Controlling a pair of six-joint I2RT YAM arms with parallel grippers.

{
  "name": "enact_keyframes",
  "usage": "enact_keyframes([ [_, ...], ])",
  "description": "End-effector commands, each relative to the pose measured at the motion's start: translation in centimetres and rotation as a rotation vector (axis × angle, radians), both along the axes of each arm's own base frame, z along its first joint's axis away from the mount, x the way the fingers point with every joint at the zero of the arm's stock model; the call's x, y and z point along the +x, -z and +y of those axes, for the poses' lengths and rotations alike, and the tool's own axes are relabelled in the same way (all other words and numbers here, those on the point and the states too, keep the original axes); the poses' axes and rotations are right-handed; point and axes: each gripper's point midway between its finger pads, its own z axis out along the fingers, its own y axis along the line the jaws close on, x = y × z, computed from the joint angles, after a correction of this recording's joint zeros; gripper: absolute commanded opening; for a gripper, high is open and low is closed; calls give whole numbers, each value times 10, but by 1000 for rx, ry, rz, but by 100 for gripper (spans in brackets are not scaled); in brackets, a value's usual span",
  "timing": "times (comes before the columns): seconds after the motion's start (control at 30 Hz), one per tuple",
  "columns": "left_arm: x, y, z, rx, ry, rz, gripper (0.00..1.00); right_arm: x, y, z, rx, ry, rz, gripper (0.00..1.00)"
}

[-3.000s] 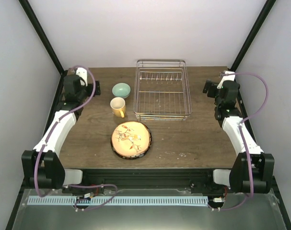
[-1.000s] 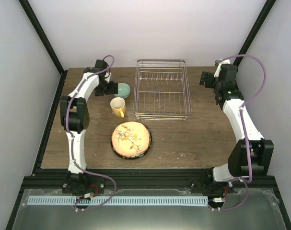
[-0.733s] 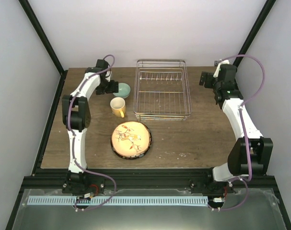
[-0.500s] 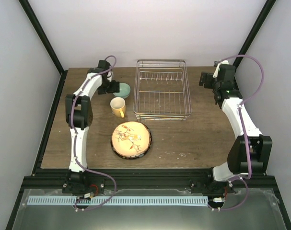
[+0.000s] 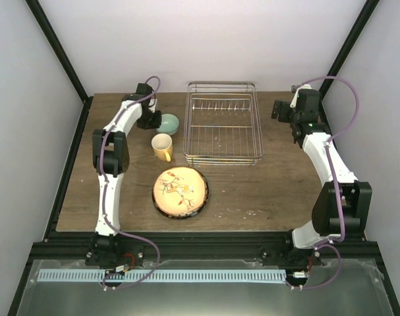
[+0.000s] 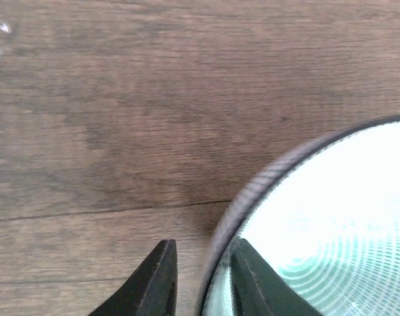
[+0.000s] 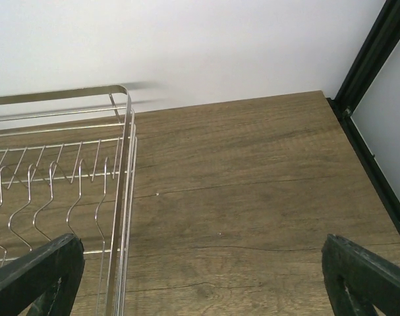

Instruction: Load the mixed dishes into the dish rack

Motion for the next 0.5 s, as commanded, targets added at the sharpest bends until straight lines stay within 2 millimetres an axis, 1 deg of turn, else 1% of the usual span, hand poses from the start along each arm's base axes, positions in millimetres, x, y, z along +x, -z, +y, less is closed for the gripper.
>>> enact_keyframes([
  [0.0, 4, -8, -9, -34, 20, -21, 19, 9, -21, 4, 5, 5, -52, 100],
  [0.17, 6, -15, -16, -76, 40, -41, 15, 9, -19, 6, 8, -1, -48, 100],
  [0.27, 7, -25, -21, -144, 48, -62, 11, 9, -22, 11, 10, -26, -59, 100],
  [0.37, 10, -47, -22, -263, 44, -101, 9, 8, -29, 25, 39, -103, -84, 100],
  [0.47, 12, -68, -15, -376, 31, -141, 9, 9, -31, 37, 90, -153, -88, 100],
])
